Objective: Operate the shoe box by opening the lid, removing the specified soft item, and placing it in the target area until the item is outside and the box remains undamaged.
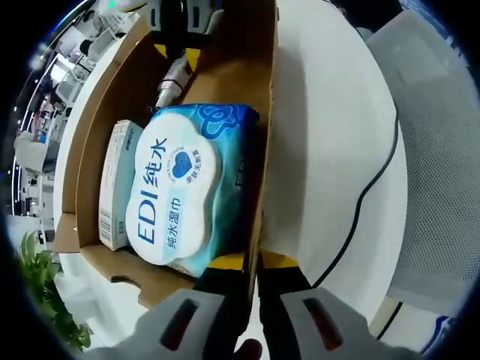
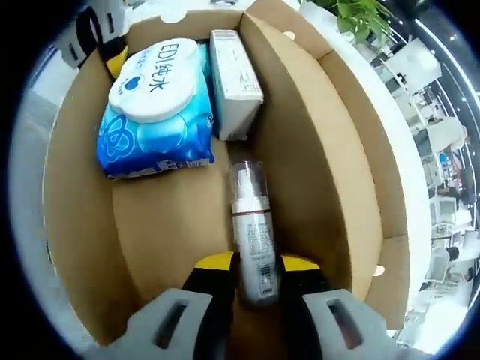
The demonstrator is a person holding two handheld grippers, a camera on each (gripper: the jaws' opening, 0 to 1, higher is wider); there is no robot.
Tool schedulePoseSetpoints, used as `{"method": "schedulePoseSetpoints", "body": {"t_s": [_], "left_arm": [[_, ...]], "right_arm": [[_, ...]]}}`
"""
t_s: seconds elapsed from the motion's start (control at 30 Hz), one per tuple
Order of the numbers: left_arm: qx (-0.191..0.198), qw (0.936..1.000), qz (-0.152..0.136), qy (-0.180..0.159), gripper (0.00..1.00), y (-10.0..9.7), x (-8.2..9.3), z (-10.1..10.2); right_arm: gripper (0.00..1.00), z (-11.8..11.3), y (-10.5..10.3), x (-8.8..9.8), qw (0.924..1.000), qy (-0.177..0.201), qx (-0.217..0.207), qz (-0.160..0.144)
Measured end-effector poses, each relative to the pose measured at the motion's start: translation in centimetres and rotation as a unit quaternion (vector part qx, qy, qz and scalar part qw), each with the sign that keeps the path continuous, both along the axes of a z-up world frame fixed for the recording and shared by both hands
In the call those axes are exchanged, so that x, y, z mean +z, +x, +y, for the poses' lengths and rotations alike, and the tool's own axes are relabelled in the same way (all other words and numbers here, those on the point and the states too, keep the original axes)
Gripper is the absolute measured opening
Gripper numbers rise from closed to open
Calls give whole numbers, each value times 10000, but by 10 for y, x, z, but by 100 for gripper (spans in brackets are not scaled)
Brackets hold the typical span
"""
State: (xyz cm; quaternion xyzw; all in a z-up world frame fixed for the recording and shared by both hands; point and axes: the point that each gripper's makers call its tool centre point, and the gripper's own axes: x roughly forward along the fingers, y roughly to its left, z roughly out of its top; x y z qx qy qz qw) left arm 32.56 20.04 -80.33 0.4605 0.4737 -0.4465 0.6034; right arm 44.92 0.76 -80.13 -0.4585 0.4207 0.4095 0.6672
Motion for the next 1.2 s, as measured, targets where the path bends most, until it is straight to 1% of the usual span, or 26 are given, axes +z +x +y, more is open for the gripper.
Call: {"method": "schedulePoseSetpoints", "body": {"t_s": [0.03,0.07,0.1,0.13,0.17,0.23,0.27,0.37,0.5,0.57,0.63,0.67,0.73,0.77,0.8,0.83,0.9,0.93,0.97,1.0,1.03,1.07,1.13,1.2], "left_arm": [[-3,10000,7,1,3,0,0,0],[7,10000,22,8,3,0,0,0],[15,10000,28,9,3,-1,0,0],[12,10000,28,8,3,0,0,0],[5,10000,22,5,3,0,0,0],[6,10000,4,-4,3,-1,0,0],[13,10000,-18,-10,3,-1,0,0],[3,10000,-53,-9,3,-1,0,0],[15,10000,-42,-8,3,-1,0,0],[25,10000,-55,-9,3,-1,0,0],[23,10000,-55,-4,3,-1,1,0],[24,10000,-53,-4,3,-1,1,-1],[25,10000,-49,-1,3,-1,1,0],[26,10000,-47,0,3,-1,2,0],[33,10000,-44,2,3,0,1,0],[37,10000,-39,11,3,0,1,0],[45,10000,-22,27,3,0,1,0],[47,10000,-17,29,3,-1,1,0],[49,10000,-10,31,3,-1,1,0],[43,10000,-3,33,3,-1,1,0],[37,10000,3,33,3,-1,1,0],[39,10000,18,36,3,-1,1,0],[74,10000,35,45,3,-1,1,0],[33,10000,-9,25,3,-1,0,0]], "right_arm": [[17,0,-5,1,9998,22,-103,149],[16,0,-12,2,9983,131,-414,387],[16,4,-19,2,9941,336,-788,667],[16,4,-22,1,9906,424,-1012,815],[16,5,-25,1,9864,492,-1268,929],[16,5,-27,2,9843,512,-1431,902],[16,7,-30,3,9841,522,-1425,928],[17,6,-30,0,9823,539,-1528,937],[17,5,-35,-12,9816,453,-1570,989],[19,4,-34,-16,9817,400,-1603,952],[18,5,-33,-18,9810,348,-1644,975],[18,6,-34,-18,9810,325,-1623,1010],[18,4,-32,-19,9767,304,-1783,1157],[18,4,-32,-18,9778,333,-1686,1197],[18,3,-33,-17,9774,356,-1714,1185],[19,5,-32,-17,9788,335,-1574,1268],[19,6,-32,-18,9781,201,-1548,1374],[19,6,-32,-18,9787,134,-1504,1391],[19,6,-31,-19,9769,104,-1604,1411],[19,6,-31,-18,9715,94,-1885,1434],[19,7,-36,-16,9703,79,-1958,1421],[18,9,-38,-16,9721,67,-1887,1391],[18,10,-43,-13,9733,67,-1868,1331],[18,10,-46,-11,9722,128,-1930,1317]]}}
